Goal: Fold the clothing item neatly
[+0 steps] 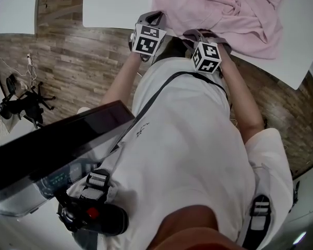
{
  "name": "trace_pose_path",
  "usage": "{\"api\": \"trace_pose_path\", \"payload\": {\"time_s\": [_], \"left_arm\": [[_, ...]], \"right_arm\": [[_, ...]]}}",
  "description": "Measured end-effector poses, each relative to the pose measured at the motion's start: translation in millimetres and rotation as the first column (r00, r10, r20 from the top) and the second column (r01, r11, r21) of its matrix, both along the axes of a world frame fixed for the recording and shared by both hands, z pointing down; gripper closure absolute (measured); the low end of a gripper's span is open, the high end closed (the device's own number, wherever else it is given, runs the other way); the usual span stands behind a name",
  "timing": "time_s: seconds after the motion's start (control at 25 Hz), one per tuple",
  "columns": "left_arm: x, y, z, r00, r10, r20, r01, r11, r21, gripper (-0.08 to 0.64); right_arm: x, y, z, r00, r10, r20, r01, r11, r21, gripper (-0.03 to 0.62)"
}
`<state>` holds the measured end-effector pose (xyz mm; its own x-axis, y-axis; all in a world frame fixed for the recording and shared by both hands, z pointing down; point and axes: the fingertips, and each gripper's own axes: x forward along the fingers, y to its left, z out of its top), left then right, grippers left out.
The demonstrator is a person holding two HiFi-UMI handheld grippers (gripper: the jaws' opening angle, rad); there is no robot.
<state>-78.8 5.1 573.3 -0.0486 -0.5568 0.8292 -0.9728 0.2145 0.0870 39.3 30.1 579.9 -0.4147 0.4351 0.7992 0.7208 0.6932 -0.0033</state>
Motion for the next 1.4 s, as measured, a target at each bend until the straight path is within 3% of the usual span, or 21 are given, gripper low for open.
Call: {"api": "trace_pose_path", "payload": {"time_s": [0.04,0.2,0.32,0.4,0.52,0.72,0.92,1.0,1.08,1.16,1.28,1.4], "left_arm": [[0.7,0.3,0.9,1.0,-0.002,-0.003,0.002,1.0,0.001,0.555],[-0.3,1.5,3.1,1.0,-0.012,-0.004,0.012,1.0,0.008,0.555],[-3.7,4.8,3.7,1.0,-0.025,0.002,0.025,1.0,0.005,0.555],[-7.4,6.2,1.4,0.999,-0.03,0.016,0.03,1.0,0.007,0.555],[-14.6,2.3,-10.0,0.998,-0.026,0.059,0.025,0.999,0.024,0.555],[-25.2,-6.5,-33.6,0.989,-0.04,0.142,0.03,0.997,0.073,0.555],[-27.1,-9.6,-48.7,0.989,-0.045,0.142,0.032,0.995,0.096,0.555],[-20.5,-10.8,-48.4,0.989,-0.001,0.145,-0.01,0.997,0.079,0.555],[-10.5,-13.5,-45.6,0.981,0.07,0.18,-0.08,0.996,0.045,0.555],[-0.6,-17.3,-40.8,0.97,0.128,0.205,-0.133,0.991,0.012,0.54],[6.6,-17.0,-34.4,0.972,0.141,0.189,-0.141,0.99,-0.011,0.505],[8.4,-9.8,-29.0,0.974,0.138,0.178,-0.135,0.99,-0.031,0.46]], "right_arm": [[-0.5,-1.5,-5.1,0.999,0.032,-0.008,-0.032,0.998,-0.05,0.587],[-8.8,-23.6,-42.0,0.983,0.174,-0.051,-0.181,0.944,-0.276,0.586],[-25.6,-64.4,-74.9,0.952,0.306,-0.013,-0.291,0.889,-0.355,0.586],[-41.9,-103.7,-97.9,0.912,0.408,0.04,-0.363,0.848,-0.386,0.586],[-64.4,-171.7,-109.2,0.839,0.529,0.125,-0.465,0.817,-0.34,0.586],[-90.2,-260.7,-81.0,0.733,0.645,0.215,-0.61,0.763,-0.212,0.586],[-107.5,-304.1,-56.1,0.681,0.685,0.259,-0.682,0.722,-0.119,0.586],[-109.8,-308.3,-47.6,0.679,0.687,0.258,-0.697,0.714,-0.067,0.582],[-105.3,-302.4,-44.8,0.698,0.673,0.244,-0.688,0.725,-0.032,0.544],[-90.5,-297.8,-55.8,0.685,0.683,0.253,-0.698,0.715,-0.042,0.541],[-50.0,-298.8,-85.5,0.601,0.746,0.288,-0.755,0.648,-0.103,0.541],[4.8,-302.8,-107.5,0.52,0.795,0.312,-0.814,0.572,-0.103,0.541]]}}
